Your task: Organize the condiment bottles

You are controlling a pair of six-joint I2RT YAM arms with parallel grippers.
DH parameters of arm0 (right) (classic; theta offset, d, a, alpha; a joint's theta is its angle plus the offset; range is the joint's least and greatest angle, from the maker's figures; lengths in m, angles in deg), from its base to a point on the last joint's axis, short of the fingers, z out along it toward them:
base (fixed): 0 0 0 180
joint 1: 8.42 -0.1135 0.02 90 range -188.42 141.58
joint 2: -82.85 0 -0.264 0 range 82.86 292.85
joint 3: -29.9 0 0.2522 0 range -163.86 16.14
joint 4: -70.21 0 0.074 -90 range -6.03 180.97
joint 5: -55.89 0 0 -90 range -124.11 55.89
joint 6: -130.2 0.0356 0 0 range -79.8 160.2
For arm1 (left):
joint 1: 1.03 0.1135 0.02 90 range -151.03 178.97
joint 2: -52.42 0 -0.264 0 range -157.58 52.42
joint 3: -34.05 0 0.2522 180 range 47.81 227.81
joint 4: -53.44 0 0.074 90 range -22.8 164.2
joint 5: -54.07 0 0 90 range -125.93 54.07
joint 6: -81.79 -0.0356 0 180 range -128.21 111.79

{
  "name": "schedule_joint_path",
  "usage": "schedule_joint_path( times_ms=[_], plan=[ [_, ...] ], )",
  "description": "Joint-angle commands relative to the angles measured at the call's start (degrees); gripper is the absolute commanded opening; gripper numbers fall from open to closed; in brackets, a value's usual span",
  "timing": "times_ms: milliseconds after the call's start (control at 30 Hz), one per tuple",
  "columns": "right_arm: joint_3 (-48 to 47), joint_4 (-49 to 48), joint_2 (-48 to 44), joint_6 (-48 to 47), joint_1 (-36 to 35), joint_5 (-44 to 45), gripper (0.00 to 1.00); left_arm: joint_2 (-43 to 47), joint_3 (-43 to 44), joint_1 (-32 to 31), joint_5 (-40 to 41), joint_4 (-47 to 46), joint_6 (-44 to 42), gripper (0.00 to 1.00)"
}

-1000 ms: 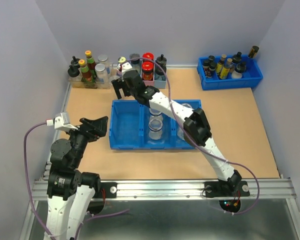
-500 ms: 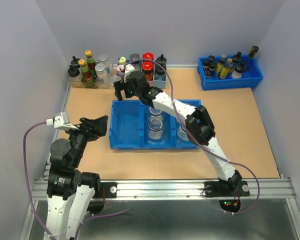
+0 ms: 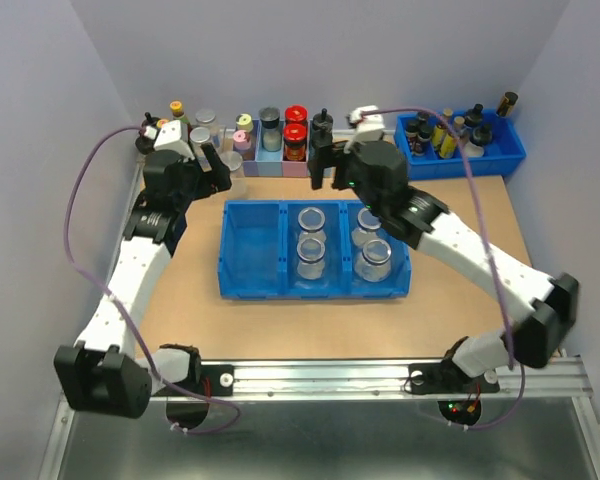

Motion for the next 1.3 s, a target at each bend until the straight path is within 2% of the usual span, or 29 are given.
schedule_joint_path(
  times_ms=[0, 200, 600, 1033, 1267],
  plan=[
    [5.43, 5.55, -10.88, 2.0, 0.37, 3.78, 1.0, -7.84, 7.81, -0.41, 2.0, -4.65, -8.12, 0.99],
    [11.14, 10.85, -20.99, 3.49, 0.37, 2.91, 1.0, -19.01, 14.49, -1.54, 2.52, -5.0, -13.66, 0.99],
    [15.89, 14.45, -25.66, 5.25, 0.46, 2.55, 1.0, -37.04, 24.43, -3.57, 10.35, -5.88, -16.3, 0.99],
    [15.54, 15.86, -24.87, 4.55, 0.37, 3.43, 1.0, -43.46, 27.07, -3.57, 12.99, -6.05, -17.01, 0.99],
    [15.1, 15.69, -24.0, 4.46, 0.37, 3.61, 1.0, -46.02, 27.16, -3.57, 10.18, -6.84, -16.74, 0.99]
  ],
)
